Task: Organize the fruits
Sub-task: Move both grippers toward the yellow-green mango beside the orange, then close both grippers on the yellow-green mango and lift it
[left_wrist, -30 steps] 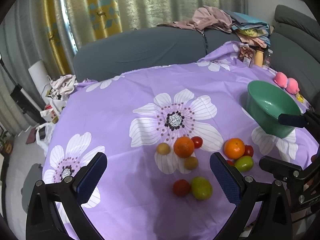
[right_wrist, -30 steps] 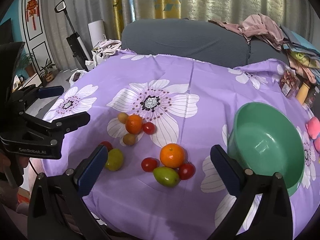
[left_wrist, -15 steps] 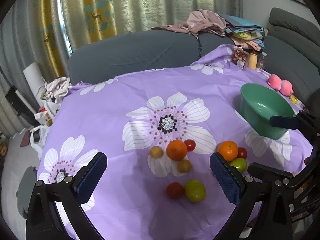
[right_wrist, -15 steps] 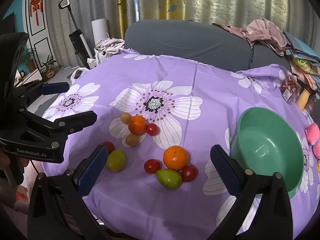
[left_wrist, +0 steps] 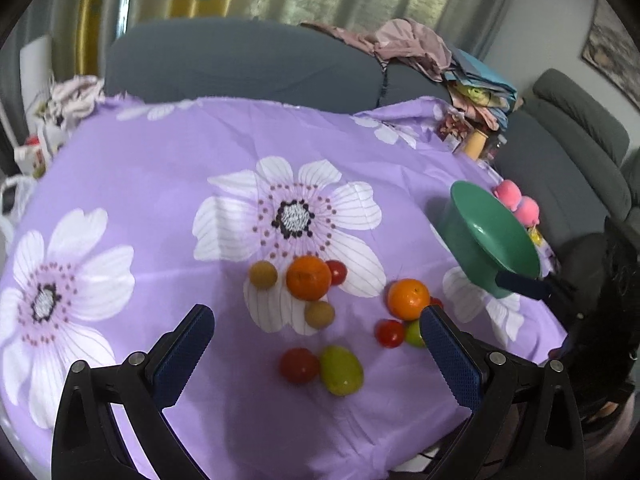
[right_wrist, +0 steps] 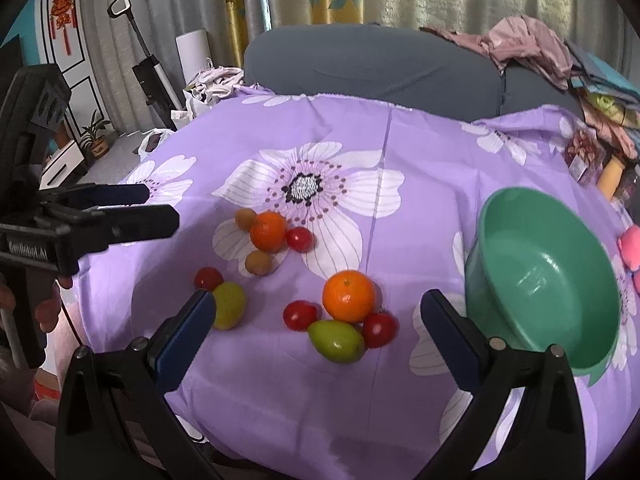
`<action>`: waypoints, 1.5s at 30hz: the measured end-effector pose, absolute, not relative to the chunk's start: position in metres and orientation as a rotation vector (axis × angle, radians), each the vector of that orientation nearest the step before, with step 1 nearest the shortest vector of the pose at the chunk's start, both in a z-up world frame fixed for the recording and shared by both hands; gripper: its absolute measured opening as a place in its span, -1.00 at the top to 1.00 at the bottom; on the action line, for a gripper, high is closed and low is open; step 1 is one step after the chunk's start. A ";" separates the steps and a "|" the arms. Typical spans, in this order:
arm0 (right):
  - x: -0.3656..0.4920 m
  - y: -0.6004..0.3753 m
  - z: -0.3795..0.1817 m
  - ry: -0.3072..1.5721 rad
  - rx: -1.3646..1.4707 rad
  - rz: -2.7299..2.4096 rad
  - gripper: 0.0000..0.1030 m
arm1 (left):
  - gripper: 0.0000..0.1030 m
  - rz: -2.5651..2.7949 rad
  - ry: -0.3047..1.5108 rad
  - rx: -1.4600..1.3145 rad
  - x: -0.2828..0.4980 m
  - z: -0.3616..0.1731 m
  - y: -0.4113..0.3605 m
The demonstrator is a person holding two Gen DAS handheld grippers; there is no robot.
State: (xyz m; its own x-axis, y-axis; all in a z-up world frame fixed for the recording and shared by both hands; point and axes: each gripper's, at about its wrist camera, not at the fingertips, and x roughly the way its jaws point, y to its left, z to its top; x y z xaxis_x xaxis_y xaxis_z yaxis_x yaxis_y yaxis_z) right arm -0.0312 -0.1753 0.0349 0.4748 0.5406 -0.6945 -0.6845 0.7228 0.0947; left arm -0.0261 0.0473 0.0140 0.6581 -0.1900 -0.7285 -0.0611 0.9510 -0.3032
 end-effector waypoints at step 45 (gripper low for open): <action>-0.020 -0.115 -0.044 1.038 -0.048 1.116 0.24 | -0.05 -0.246 1.175 -0.447 0.000 -0.051 0.033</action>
State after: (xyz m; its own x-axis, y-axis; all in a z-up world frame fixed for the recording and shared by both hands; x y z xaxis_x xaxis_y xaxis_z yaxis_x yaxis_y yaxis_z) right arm -0.0205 -0.1152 -0.0436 0.0470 0.7107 -0.7019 -0.7518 0.4878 0.4436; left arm 0.0001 0.0328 -0.0514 0.3728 -0.4127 -0.8311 -0.0440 0.8868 -0.4601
